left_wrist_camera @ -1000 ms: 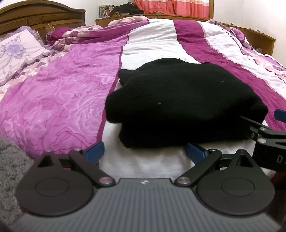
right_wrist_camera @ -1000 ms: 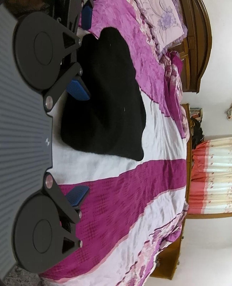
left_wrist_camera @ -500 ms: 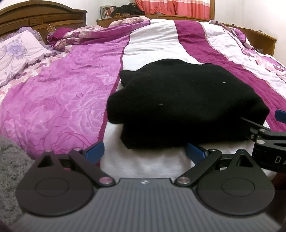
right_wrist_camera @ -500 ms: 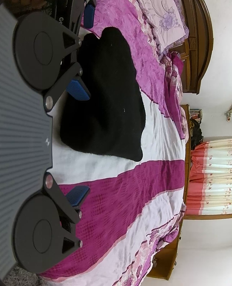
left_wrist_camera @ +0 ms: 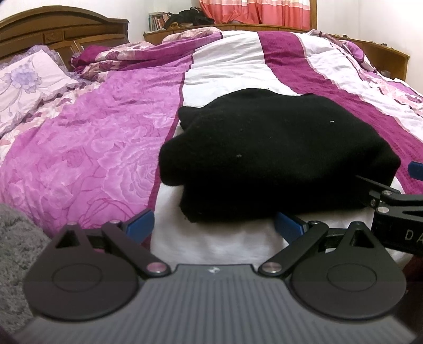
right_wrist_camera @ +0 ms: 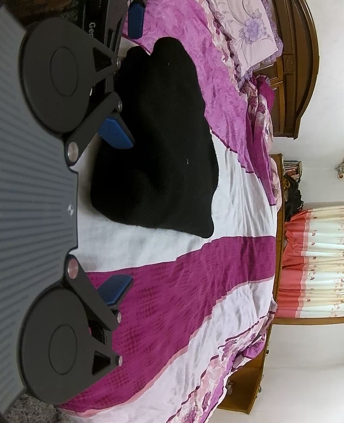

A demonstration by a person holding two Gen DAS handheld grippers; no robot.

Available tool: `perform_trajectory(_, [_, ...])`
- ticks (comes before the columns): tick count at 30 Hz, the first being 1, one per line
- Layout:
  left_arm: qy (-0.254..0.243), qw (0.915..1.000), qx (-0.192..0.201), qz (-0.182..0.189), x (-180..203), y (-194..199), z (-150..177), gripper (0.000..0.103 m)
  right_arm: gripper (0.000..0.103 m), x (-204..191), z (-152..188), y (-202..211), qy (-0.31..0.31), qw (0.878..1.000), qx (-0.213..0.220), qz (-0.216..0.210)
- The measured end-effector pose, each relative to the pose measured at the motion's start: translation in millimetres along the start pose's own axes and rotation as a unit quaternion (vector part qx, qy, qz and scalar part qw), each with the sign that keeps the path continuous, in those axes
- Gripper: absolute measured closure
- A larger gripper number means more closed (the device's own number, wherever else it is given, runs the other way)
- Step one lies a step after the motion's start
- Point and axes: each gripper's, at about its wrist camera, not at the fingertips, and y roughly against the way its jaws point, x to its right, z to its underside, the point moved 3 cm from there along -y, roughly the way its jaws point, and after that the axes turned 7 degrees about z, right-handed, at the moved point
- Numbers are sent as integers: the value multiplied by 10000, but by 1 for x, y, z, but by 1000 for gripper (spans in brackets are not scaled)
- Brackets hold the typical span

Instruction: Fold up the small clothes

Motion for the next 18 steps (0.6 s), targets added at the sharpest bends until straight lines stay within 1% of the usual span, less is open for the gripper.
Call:
perform_trajectory(11, [-91, 10000, 14, -22, 2, -1, 2, 4, 0, 2, 1, -2, 18, 10000, -57, 56])
perform_trajectory(18, [-107, 9999, 4, -128, 4, -4, 4, 4, 0, 1, 2, -6, -8, 9999, -161, 46])
